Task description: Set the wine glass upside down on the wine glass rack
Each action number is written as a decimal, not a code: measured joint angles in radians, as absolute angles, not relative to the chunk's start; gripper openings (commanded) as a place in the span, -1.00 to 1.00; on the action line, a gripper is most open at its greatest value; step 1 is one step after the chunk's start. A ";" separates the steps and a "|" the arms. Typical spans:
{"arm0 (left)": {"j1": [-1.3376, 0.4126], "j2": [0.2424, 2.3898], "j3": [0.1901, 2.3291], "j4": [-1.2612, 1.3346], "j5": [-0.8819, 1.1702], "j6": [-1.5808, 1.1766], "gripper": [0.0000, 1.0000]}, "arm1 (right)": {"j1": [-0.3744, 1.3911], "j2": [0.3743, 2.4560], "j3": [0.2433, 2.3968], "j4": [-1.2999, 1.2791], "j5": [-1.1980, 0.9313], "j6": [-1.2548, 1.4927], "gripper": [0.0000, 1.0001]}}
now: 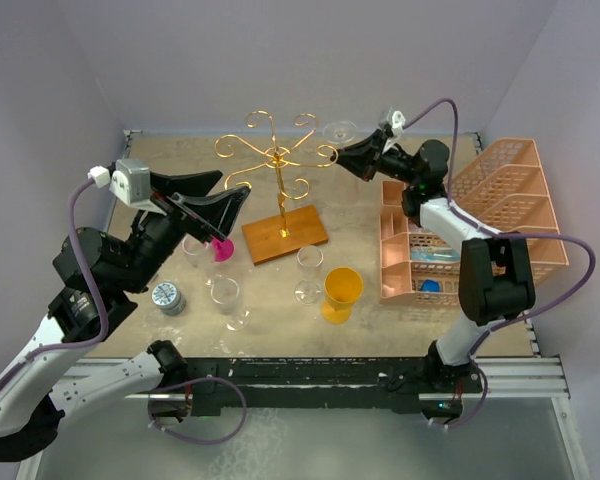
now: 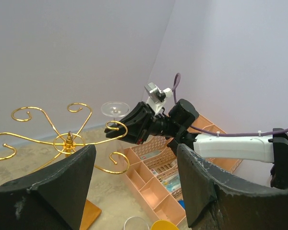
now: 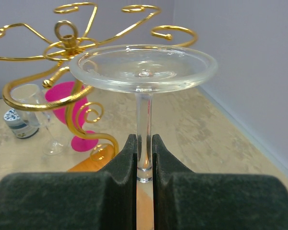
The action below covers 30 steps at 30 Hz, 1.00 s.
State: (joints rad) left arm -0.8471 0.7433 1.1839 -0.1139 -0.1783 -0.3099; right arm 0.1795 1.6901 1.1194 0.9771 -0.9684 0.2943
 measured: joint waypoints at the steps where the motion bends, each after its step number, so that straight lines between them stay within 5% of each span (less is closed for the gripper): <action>1: -0.847 0.743 1.184 -0.114 -0.179 -0.310 0.32 | 0.192 1.698 1.123 0.992 -0.971 0.302 -1.00; 13: -0.847 0.740 1.185 -0.130 -0.178 -0.310 0.32 | 0.267 1.713 1.126 1.163 -0.971 0.387 -1.00; 30: -0.847 0.739 1.185 -0.144 -0.179 -0.310 0.33 | 0.307 1.780 1.161 1.088 -0.961 0.354 -1.00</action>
